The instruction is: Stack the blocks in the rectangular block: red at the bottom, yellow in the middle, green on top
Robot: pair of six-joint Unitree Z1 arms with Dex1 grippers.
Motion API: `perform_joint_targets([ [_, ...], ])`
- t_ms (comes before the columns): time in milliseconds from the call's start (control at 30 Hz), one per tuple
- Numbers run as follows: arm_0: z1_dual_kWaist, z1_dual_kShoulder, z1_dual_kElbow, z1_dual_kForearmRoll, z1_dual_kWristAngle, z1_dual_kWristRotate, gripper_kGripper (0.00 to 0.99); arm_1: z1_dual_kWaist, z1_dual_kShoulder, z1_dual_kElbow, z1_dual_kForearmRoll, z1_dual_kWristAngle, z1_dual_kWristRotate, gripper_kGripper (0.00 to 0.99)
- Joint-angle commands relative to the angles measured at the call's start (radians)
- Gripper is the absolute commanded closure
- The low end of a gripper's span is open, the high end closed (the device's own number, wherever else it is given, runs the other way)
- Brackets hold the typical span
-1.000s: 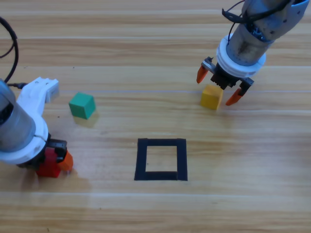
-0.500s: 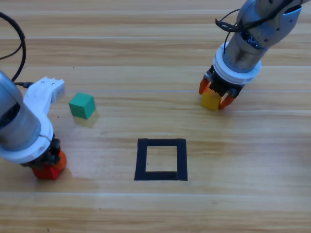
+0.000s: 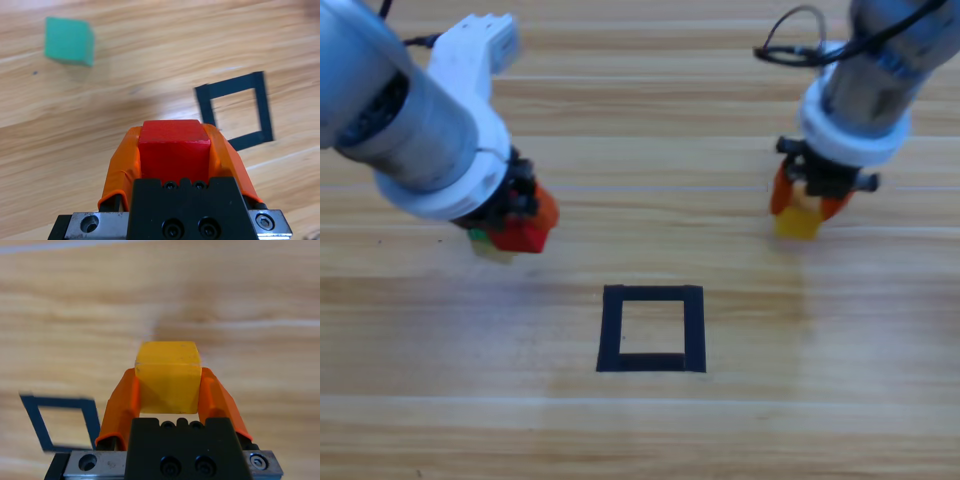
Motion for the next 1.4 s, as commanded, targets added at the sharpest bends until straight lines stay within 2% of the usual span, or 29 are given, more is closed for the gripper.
perform_joint_targets([
  [33, -0.065, 0.087, -0.059, 0.011, -0.028, -0.028, 0.875, 0.026, -0.15, 0.003, 0.19, -0.039, -0.101, 0.927],
  [167, -0.089, 0.164, -0.145, 0.054, -0.019, -0.076, 0.889, 0.033, -0.177, 0.021, 0.236, -0.058, -0.11, 0.927],
  [333, -0.143, 0.314, -0.375, 0.244, 0.059, -0.198, 0.923, 0.04, -0.185, 0.024, 0.249, -0.069, -0.102, 0.926],
  [533, -0.198, 0.492, -0.634, 0.447, 0.091, -0.316, 0.923, 0.125, -0.199, 0.032, 0.255, -0.09, -0.104, 0.926],
  [633, -0.221, 0.554, -0.713, 0.52, 0.091, -0.364, 0.923, 0.146, -0.211, 0.033, 0.255, -0.107, -0.102, 0.926],
  [1133, -0.27, 0.545, -0.67, 0.537, 0.09, -0.484, 0.923, 0.146, -0.228, 0.05, 0.25, -0.099, -0.101, 0.924],
  [1400, -0.273, 0.428, -0.46, 0.364, 0.093, -0.479, 0.923, 0.146, -0.26, 0.096, 0.197, -0.104, -0.099, 0.926],
])
